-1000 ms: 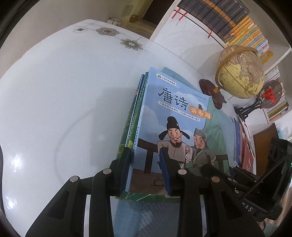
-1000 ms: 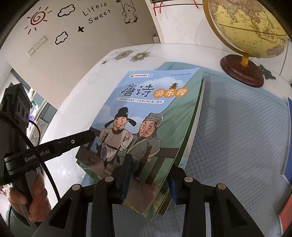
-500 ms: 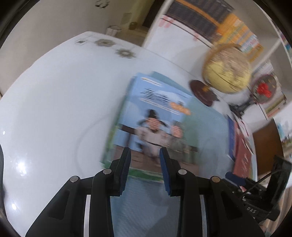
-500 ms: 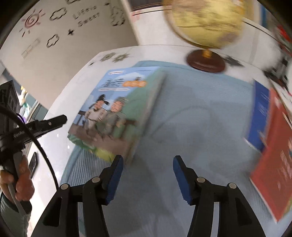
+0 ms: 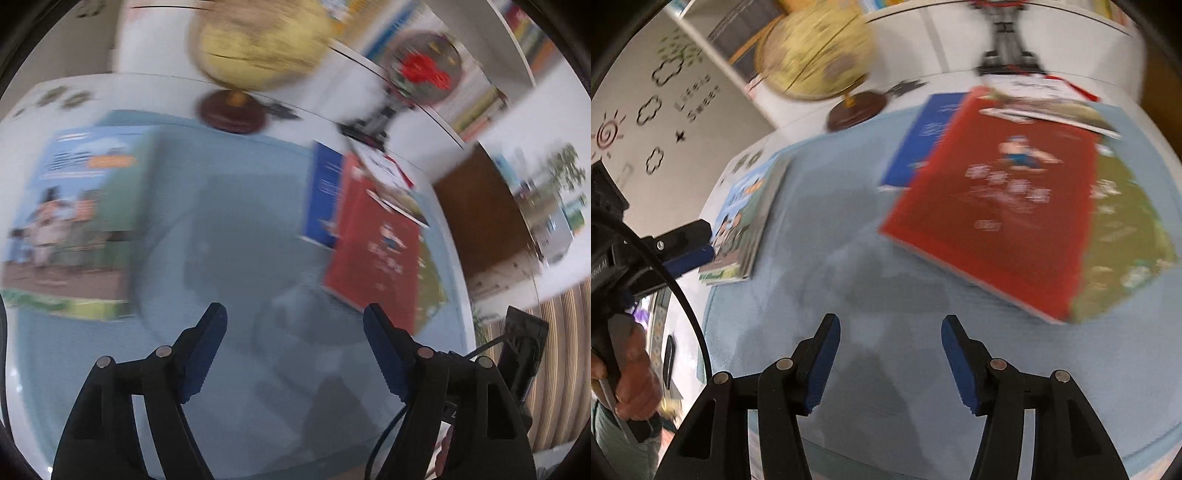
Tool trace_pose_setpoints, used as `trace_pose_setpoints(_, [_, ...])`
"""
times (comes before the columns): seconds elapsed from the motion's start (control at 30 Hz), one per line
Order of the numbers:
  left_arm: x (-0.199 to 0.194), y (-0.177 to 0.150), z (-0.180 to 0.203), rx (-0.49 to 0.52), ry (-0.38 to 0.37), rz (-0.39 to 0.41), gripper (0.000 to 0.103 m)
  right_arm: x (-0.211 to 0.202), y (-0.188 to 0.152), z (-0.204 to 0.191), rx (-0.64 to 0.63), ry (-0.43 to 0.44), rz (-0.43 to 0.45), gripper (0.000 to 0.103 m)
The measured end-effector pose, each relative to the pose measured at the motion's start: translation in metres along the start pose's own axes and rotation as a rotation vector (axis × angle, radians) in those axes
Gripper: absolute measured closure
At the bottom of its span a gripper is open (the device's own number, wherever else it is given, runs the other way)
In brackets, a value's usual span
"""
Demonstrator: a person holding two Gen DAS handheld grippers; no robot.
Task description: Organize books
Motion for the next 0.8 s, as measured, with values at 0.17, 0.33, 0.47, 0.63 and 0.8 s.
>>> trace_pose_setpoints(0.17, [0.063,0.012,0.033,0.041,0.032,-0.055,0.028,-0.011,0.008,0.063,0.058,-0.03,0.012,0.048])
trace_pose_setpoints(0.33, [0.099,0.024,0.041,0.084,0.099,-0.082,0.028,-0.014,0.02,0.111,0.084,-0.034,0.021,0.048])
trace_pose_setpoints(0.47, [0.123,0.031,0.029,0.022,0.124,-0.088,0.028,-0.014,0.037,0.122,0.041,-0.042,0.048,0.048])
trace_pose_setpoints(0.63, [0.144,0.034,0.007,-0.059,0.141,-0.103,0.03,0.007,0.056,0.124,-0.03,-0.066,0.038,0.048])
trace_pose_setpoints(0.8, [0.158,0.036,-0.003,-0.093,0.15,-0.097,0.03,0.039,0.073,0.128,-0.056,-0.096,0.008,0.048])
Point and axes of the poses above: each gripper's, at about its wrist camera, not at the fingertips, and x roughly the way its jaws point, z to its right, y to its top, the point moved 7 cm from there along x, roughly the way its jaws point, and after that the axes turned 15 degrees about -y, right-handed, at the moved point
